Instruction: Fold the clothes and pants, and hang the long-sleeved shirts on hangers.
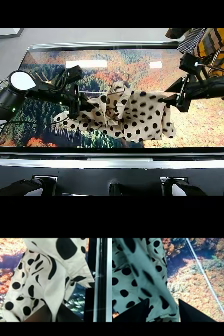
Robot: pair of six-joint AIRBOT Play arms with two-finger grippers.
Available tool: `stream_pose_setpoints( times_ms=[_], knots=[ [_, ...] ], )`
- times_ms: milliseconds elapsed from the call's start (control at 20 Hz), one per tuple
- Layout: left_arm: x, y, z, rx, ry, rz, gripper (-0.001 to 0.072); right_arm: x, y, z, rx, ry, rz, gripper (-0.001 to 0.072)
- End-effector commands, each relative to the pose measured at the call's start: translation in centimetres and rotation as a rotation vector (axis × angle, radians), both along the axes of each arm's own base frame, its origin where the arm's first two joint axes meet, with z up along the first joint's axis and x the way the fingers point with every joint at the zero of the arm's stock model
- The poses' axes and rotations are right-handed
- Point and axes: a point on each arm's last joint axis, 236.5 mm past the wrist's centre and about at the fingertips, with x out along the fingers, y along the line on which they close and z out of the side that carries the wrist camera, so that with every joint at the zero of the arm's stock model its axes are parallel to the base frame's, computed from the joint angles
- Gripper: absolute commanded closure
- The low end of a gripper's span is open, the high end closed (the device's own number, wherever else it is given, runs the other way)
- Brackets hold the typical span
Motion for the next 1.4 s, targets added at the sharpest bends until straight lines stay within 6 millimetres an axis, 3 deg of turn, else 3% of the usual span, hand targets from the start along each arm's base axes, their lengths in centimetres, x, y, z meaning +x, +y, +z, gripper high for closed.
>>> stream_pose_setpoints(
  times_ms=[0,250,550,750,900,1100,1200,1250,1350],
  knots=[
    [-0.3,0.1,-0.1,0.011,0.001,-0.015,0.0689,0.1,-0.6,1.0,-0.029,-0.053,-0.028,0.0280],
    [-0.3,0.1,-0.1,0.010,0.000,-0.015,0.0689,0.2,-0.6,0.8,-0.027,-0.047,-0.028,0.0268],
    [-0.3,0.1,-0.2,0.010,0.001,-0.015,0.0689,-0.2,0.3,-3.1,0.028,0.138,0.040,0.0247],
    [-0.3,0.1,-0.2,0.011,0.001,-0.015,0.0689,0.8,0.4,-4.0,0.046,0.152,0.029,0.0261],
    [-0.3,0.1,-0.2,0.010,0.001,-0.015,0.0689,0.8,0.4,-4.5,0.050,0.174,0.034,0.0401],
    [-0.3,0.1,-0.2,0.010,0.002,-0.014,0.0687,0.2,0.6,-4.0,0.055,0.173,0.046,0.0694],
    [-0.3,0.1,-0.2,0.010,0.004,-0.011,0.0679,-0.3,0.7,-2.8,0.045,0.136,0.046,0.0693],
    [-0.3,0.1,-0.2,0.010,0.004,-0.011,0.0641,-0.6,0.7,-1.9,0.037,0.109,0.043,0.0694],
    [0.1,0.1,-0.1,0.005,0.002,0.006,0.0496,-1.4,0.7,-0.2,0.030,0.066,0.025,0.0697]
  ],
)
